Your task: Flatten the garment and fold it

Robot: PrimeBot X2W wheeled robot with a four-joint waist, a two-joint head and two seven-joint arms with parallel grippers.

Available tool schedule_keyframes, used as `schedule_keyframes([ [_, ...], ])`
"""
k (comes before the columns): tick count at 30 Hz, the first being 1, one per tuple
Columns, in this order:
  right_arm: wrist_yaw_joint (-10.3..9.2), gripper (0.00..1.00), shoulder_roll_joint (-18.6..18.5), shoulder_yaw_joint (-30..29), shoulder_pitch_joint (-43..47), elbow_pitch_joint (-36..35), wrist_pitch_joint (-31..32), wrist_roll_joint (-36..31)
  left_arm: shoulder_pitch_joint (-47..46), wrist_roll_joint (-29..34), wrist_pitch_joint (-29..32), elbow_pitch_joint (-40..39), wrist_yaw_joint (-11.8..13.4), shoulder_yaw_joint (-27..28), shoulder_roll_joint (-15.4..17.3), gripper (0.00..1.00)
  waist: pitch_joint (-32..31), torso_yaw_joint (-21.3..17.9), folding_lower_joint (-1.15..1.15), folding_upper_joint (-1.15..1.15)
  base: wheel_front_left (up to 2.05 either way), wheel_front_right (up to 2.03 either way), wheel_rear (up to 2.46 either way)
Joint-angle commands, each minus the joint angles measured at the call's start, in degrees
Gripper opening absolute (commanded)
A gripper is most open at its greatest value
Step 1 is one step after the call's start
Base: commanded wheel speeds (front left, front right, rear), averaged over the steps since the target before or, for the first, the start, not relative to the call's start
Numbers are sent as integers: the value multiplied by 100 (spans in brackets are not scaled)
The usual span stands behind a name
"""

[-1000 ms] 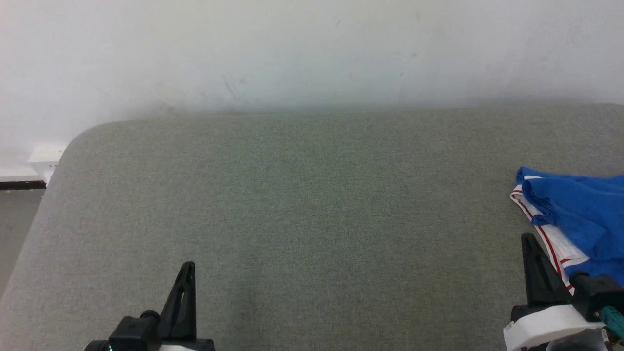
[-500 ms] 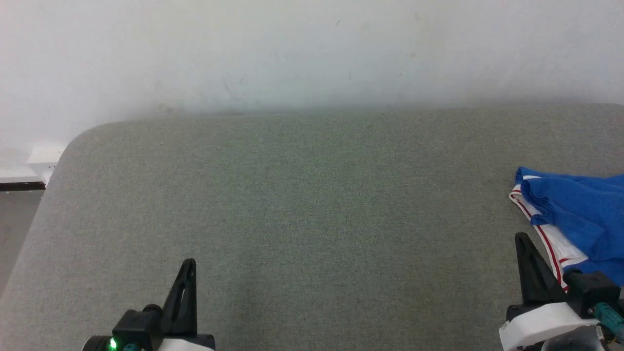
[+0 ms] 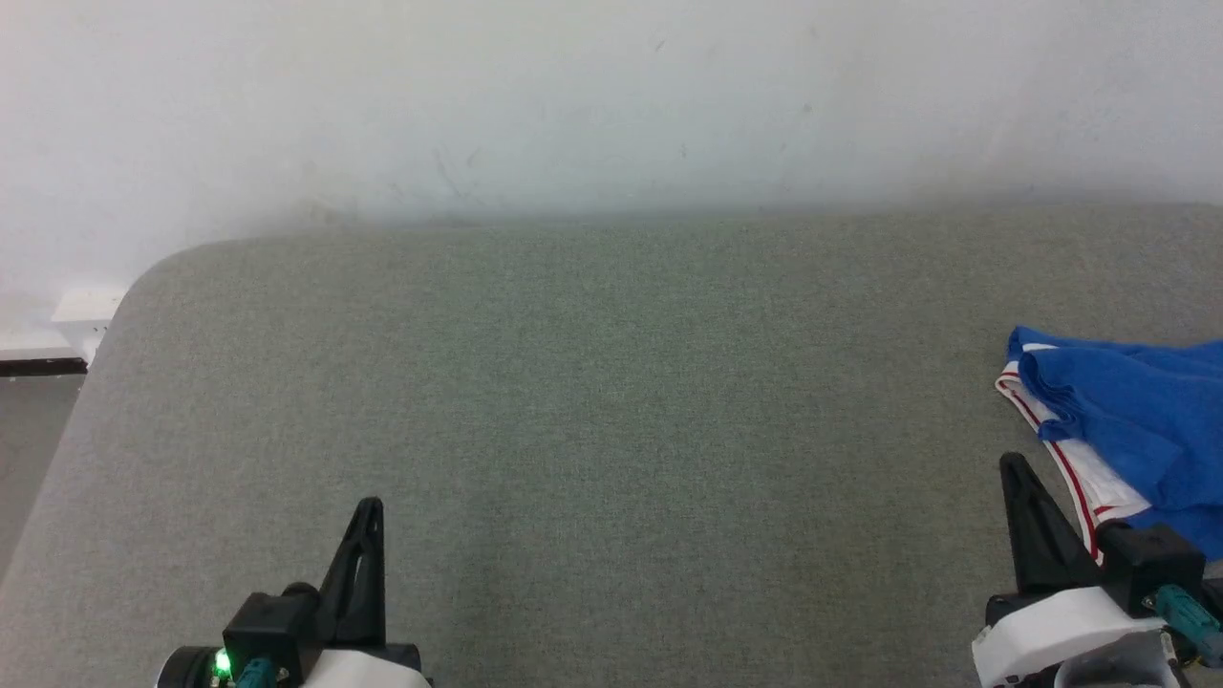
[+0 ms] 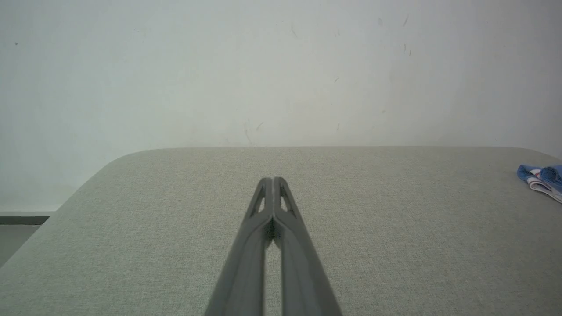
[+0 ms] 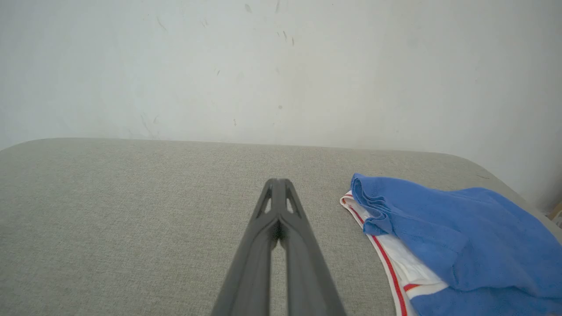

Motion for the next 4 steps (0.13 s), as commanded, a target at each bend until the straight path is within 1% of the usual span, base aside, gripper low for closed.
schedule_keyframes([
  [1, -2, 0, 7, 27, -96, -38, 29, -44, -137, 84, 33, 23, -53, 44, -42, 0, -1, -1, -1, 0, 0, 0, 0],
  [4, -2, 0, 8, 44, -105, -54, 62, -51, -161, 115, 68, 30, -65, 64, -60, 0, -2, -4, -1, 0, 0, 0, 0],
])
